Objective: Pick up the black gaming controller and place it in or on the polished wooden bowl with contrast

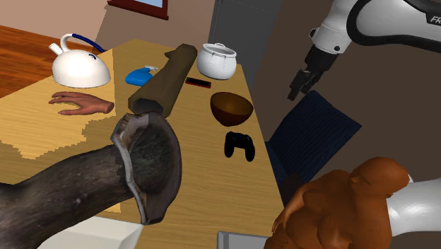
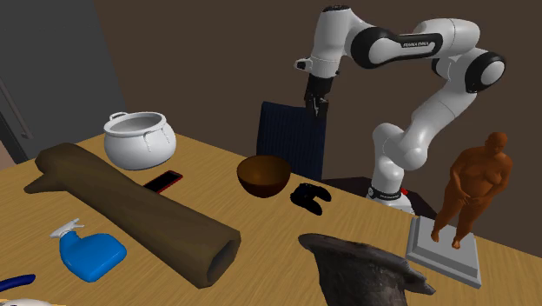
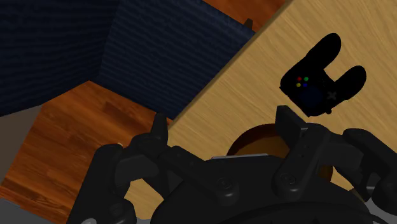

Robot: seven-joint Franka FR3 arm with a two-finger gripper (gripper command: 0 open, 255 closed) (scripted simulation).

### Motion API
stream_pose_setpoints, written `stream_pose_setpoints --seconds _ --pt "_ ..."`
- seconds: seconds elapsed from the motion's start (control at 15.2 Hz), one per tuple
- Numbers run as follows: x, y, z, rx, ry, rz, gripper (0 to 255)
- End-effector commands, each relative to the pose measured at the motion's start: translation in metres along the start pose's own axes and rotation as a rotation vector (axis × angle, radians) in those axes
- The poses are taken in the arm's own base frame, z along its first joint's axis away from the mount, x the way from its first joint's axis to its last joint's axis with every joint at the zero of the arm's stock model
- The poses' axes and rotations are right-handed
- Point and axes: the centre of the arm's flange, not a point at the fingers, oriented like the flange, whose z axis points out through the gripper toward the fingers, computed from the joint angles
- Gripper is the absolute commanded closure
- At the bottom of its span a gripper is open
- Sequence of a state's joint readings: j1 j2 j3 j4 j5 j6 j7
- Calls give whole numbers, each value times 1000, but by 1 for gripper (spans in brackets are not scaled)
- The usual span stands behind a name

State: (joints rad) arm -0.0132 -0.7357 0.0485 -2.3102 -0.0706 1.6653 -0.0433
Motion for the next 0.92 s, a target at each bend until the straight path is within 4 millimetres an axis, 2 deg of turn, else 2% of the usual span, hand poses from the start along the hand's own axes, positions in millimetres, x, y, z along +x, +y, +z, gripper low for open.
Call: stream_pose_setpoints --seconds 0.0,0.86 --pt "0 0 0 0 0 0 0" --pt "33 -92 122 204 -81 -73 0"
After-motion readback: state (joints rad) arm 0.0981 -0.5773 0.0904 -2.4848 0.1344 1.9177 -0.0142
